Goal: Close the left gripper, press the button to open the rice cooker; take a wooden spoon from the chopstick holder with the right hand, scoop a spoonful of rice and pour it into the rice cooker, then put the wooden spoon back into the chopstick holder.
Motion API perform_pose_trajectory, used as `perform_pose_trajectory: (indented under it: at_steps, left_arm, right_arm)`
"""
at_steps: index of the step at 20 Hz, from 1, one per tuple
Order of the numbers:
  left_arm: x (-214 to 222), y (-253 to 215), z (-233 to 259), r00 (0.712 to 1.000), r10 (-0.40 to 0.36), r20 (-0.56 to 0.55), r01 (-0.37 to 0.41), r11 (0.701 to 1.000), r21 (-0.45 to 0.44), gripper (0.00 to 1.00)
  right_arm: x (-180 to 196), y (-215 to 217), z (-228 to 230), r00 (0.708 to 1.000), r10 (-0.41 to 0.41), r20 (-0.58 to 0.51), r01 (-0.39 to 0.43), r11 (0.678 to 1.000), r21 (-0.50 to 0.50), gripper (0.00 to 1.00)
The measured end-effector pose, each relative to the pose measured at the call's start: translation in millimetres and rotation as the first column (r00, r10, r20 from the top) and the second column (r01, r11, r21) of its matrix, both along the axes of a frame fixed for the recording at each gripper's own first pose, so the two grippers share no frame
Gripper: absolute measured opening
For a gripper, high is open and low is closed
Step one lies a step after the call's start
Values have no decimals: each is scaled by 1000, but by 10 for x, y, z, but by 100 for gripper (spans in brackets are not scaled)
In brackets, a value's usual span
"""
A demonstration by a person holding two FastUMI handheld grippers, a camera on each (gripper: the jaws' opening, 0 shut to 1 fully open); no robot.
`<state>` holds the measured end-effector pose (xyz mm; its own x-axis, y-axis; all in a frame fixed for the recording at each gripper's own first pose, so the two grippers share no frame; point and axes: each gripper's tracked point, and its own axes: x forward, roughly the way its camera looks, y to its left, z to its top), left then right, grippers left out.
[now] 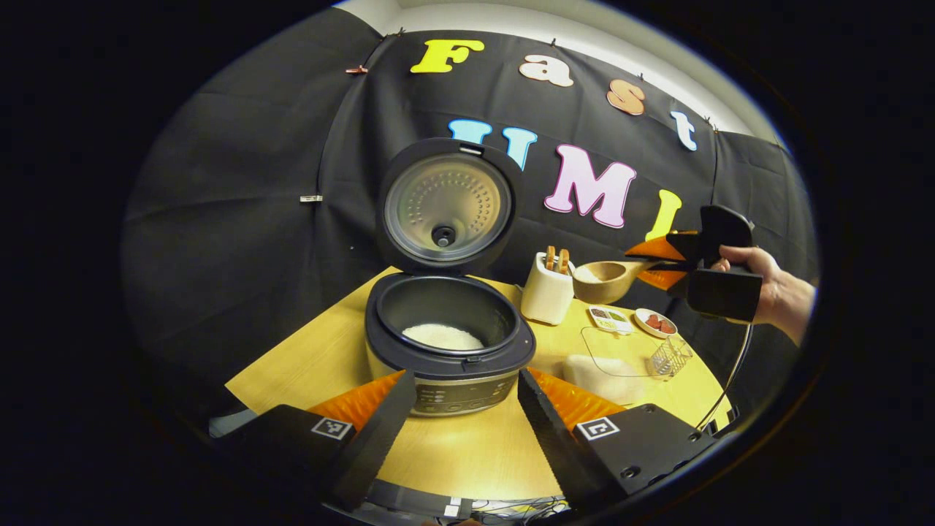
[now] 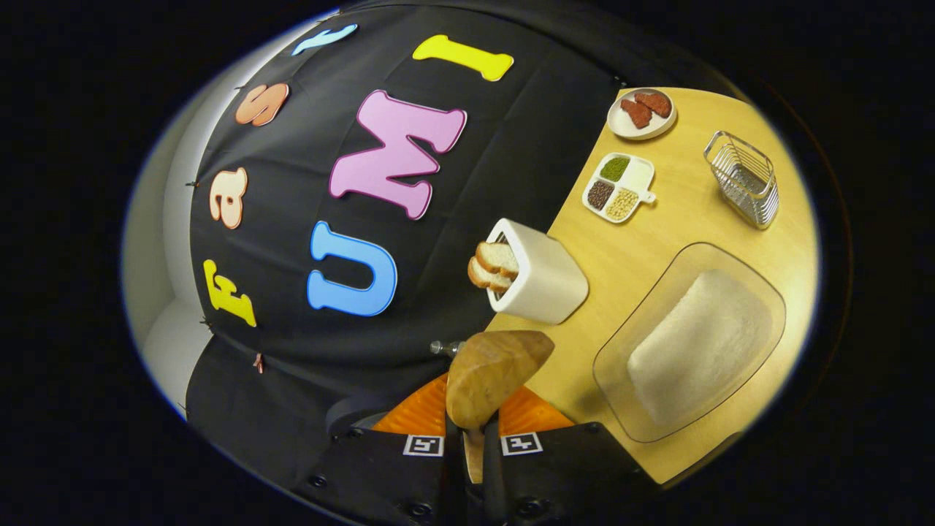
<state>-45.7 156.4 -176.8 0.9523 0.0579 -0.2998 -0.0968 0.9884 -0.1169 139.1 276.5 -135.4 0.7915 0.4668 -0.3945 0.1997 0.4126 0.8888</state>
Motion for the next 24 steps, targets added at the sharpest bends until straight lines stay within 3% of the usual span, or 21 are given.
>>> perform_pose_trajectory:
  at_steps: [6, 11, 16, 20, 24]
  left_arm:
    - [-80, 303, -44, 998, 67, -2, -67, 998, -11, 95]
    - [-125, 553, -85, 993, 120, -15, -120, 993, -19, 96]
    - [-104, 721, -49, 989, 148, -10, -148, 989, -24, 96]
    - [-107, 838, -72, 985, 171, -19, -171, 985, -29, 96]
    - [-121, 881, -76, 982, 189, -24, -189, 982, -23, 96]
  right_arm:
    - [28, 695, 70, 994, 107, 34, -106, 994, -26, 14]
    - [24, 1185, 103, 966, 229, 118, -208, 964, -166, 13]
    - [25, 1510, 149, 893, 385, 233, -270, 872, -408, 13]
    - [-39, 1758, 184, 792, 528, 306, -300, 774, -558, 13]
    - [-162, 1945, 78, 706, 637, 308, -320, 676, -664, 13]
